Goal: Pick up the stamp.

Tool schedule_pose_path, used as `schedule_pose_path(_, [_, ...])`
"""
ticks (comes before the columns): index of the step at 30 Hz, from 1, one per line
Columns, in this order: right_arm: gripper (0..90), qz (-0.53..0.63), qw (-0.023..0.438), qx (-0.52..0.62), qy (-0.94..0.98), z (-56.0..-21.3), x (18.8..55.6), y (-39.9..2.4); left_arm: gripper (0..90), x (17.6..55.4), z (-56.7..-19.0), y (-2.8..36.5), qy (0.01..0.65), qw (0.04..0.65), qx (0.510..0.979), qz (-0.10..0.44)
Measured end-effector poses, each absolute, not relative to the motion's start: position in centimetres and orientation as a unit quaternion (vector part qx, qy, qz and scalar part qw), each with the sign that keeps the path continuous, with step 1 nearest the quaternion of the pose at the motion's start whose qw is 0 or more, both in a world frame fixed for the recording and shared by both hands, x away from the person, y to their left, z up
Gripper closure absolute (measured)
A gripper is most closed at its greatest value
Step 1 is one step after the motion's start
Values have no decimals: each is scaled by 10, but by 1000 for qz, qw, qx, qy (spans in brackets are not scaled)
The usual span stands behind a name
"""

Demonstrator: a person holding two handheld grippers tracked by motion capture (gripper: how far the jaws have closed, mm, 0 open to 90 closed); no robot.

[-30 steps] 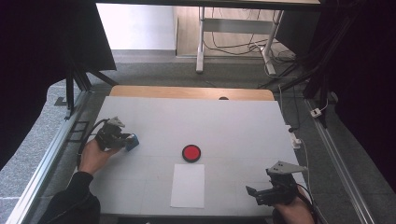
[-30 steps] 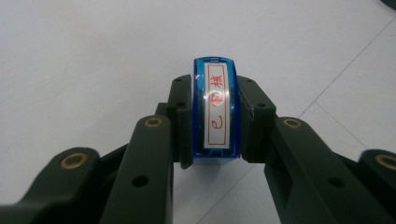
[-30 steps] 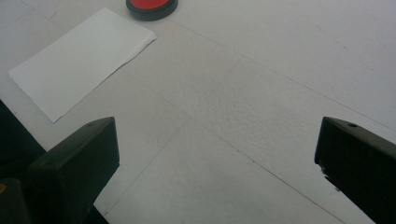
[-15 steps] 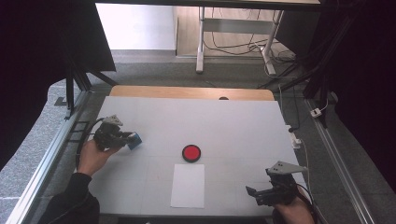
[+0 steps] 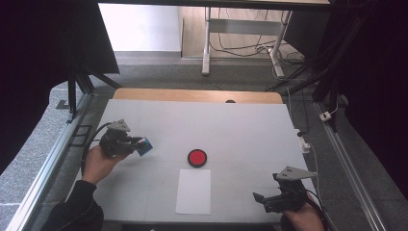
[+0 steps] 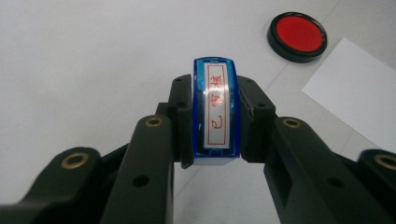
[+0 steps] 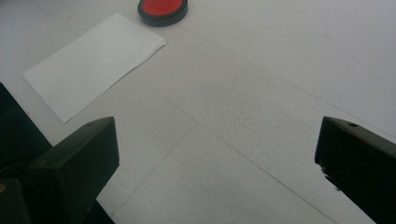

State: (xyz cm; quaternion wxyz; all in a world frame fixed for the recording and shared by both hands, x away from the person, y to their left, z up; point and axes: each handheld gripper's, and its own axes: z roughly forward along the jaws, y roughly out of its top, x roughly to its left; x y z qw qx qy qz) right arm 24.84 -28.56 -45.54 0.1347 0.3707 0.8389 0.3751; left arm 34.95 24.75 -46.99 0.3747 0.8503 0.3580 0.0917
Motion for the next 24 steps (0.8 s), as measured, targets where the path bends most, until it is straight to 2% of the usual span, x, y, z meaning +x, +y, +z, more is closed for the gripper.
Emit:
schedule_pose_path(19, [0, 404, 141, 328, 843, -450, 250, -268, 702, 333, -452, 215, 299, 400, 862, 92])
schedule_pose_path(24, [0, 406, 127, 308, 851, -451, 252, -262, 702, 330, -447, 206, 284, 409, 863, 86])
